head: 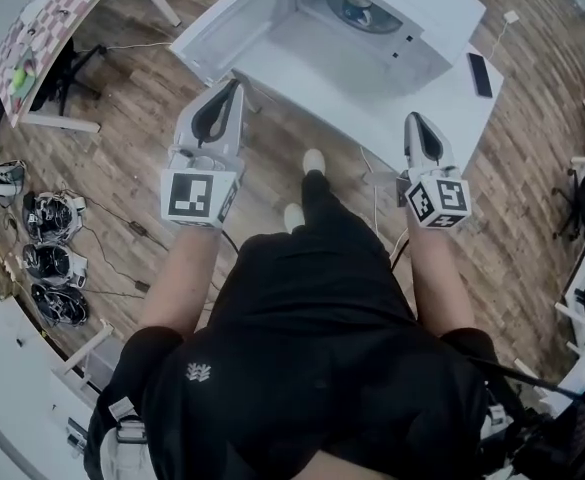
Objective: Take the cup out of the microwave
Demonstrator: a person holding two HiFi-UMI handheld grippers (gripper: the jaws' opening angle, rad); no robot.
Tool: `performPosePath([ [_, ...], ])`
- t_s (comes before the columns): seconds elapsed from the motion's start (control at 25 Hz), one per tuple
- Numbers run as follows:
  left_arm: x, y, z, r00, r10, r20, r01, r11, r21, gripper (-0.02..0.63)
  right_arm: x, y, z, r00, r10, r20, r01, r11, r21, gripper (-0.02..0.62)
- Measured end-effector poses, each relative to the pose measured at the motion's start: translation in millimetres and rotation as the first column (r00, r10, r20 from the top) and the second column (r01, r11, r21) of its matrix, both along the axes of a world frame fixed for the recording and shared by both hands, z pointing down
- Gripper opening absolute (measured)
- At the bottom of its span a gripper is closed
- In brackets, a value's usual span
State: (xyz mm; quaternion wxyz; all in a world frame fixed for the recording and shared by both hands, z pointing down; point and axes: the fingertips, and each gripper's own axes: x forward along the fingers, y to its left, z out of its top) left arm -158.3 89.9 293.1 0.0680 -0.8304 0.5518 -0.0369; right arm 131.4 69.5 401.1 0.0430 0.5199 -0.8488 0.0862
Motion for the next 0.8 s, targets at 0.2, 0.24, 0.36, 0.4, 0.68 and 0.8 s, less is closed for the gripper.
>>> performPosePath([
  [0.2, -1.2, -39.1, -1.1, 1.0, -0.018, 0.003, 0.018, 1.0, -0.002, 0.006, -11.1, -45.3, 1.3, 0.999, -0.033, 0.02, 0.033, 0.999, -0.001, 0.002],
  [0.24, -0.5, -48.6, -1.3, 1.0, -0.023, 0.004, 0.023, 1.0, -0.003, 0.006, -12.8, -55.3, 0.9, 0.999, -0.042, 0.02, 0.042, 0.999, 0.0, 0.002],
  [0.36, 0.3, -77.8, -3.6, 0.999, -0.038, 0.004, 0.038, 0.999, -0.005, 0.006, -19.2, -86.2, -1.2, 0.998, -0.067, 0.017, 0.067, 0.998, 0.009, 0.002],
  [0.4, 0.5, -87.7, -4.7, 0.999, -0.041, 0.005, 0.042, 0.999, -0.008, 0.006, -21.7, -96.6, -0.9, 0.997, -0.071, 0.017, 0.071, 0.997, 0.012, 0.002],
  [0.68, 7.0, -159.8, 2.6, 0.998, -0.047, 0.036, 0.048, 0.998, -0.031, 0.006, -37.2, -163.9, 11.6, 0.994, -0.103, 0.026, 0.103, 0.995, 0.002, 0.002],
  [0.8, 17.3, -188.1, 1.7, 0.998, -0.041, 0.055, 0.043, 0.998, -0.043, 0.006, -40.6, -190.6, 16.3, 0.992, -0.116, 0.041, 0.117, 0.993, -0.014, 0.002],
])
